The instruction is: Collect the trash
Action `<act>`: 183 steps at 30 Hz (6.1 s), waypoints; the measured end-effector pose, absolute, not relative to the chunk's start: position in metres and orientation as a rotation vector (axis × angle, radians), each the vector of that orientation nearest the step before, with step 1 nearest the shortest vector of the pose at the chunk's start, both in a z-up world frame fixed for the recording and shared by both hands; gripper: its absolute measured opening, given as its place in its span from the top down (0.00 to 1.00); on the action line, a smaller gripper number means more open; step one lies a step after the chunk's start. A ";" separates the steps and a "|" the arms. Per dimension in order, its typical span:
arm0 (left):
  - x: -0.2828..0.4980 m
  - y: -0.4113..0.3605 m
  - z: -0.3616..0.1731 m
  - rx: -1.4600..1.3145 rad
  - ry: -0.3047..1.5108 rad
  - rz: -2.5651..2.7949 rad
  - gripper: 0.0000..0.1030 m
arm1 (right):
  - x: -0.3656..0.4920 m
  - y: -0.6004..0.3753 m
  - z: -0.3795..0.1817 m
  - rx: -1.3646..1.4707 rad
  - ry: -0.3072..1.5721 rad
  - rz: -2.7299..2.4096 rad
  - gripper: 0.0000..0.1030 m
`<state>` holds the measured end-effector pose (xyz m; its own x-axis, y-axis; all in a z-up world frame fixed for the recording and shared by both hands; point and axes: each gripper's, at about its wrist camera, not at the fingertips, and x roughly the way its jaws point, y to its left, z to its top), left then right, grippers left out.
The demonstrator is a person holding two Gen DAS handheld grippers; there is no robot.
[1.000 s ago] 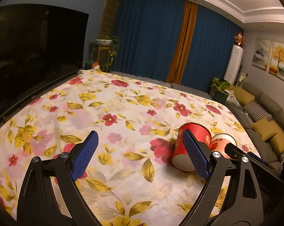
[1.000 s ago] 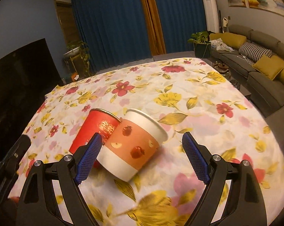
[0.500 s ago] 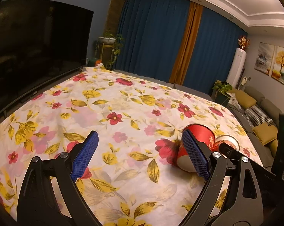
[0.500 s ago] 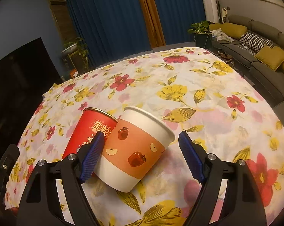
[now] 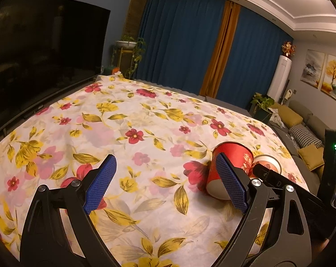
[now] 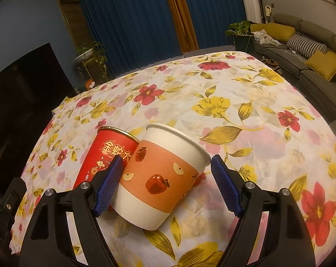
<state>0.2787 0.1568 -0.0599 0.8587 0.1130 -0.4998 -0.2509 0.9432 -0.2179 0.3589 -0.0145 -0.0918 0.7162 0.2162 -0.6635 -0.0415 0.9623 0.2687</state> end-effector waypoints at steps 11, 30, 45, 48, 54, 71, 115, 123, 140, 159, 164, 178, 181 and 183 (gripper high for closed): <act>0.279 0.155 -0.061 -0.282 0.509 0.188 0.14 | 0.367 -0.013 -0.098 0.276 0.794 0.169 0.25; 0.293 0.133 -0.070 -0.274 0.584 0.031 0.14 | 0.344 -0.046 -0.076 0.256 0.700 0.146 0.41; 0.348 0.079 -0.080 -0.134 0.714 -0.056 0.11 | 0.296 -0.103 -0.036 0.298 0.538 0.145 0.40; 0.358 0.078 -0.084 -0.138 0.732 -0.063 0.11 | 0.296 -0.103 -0.035 0.296 0.534 0.153 0.40; 0.371 0.078 -0.096 -0.146 0.776 -0.071 0.16 | 0.296 -0.103 -0.036 0.291 0.533 0.155 0.40; 0.357 0.078 -0.082 -0.158 0.720 -0.107 0.43 | 0.293 -0.100 -0.037 0.271 0.534 0.160 0.40; 0.190 -0.213 -0.015 0.002 0.454 -0.568 0.42 | 0.095 -0.356 -0.009 0.272 0.331 -0.211 0.39; 0.202 -0.261 -0.039 0.011 0.501 -0.644 0.42 | 0.088 -0.386 -0.027 0.317 0.340 -0.253 0.38; 0.221 -0.274 -0.067 0.025 0.561 -0.701 0.23 | 0.086 -0.399 -0.023 0.363 0.331 -0.271 0.29; 0.164 -0.161 -0.046 0.043 0.496 -0.359 0.09 | 0.056 -0.311 -0.009 0.151 0.329 -0.241 0.06; 0.144 -0.130 -0.038 0.046 0.482 -0.303 0.08 | 0.047 -0.282 -0.005 0.114 0.325 -0.225 0.06; 0.079 -0.057 -0.017 0.028 0.426 -0.171 0.07 | 0.003 -0.207 0.005 0.037 0.295 -0.180 0.06; 0.068 -0.046 -0.014 0.023 0.424 -0.156 0.07 | -0.006 -0.196 0.007 0.033 0.300 -0.171 0.06; 0.060 -0.039 -0.012 0.021 0.421 -0.152 0.07 | -0.013 -0.190 0.008 0.039 0.308 -0.170 0.06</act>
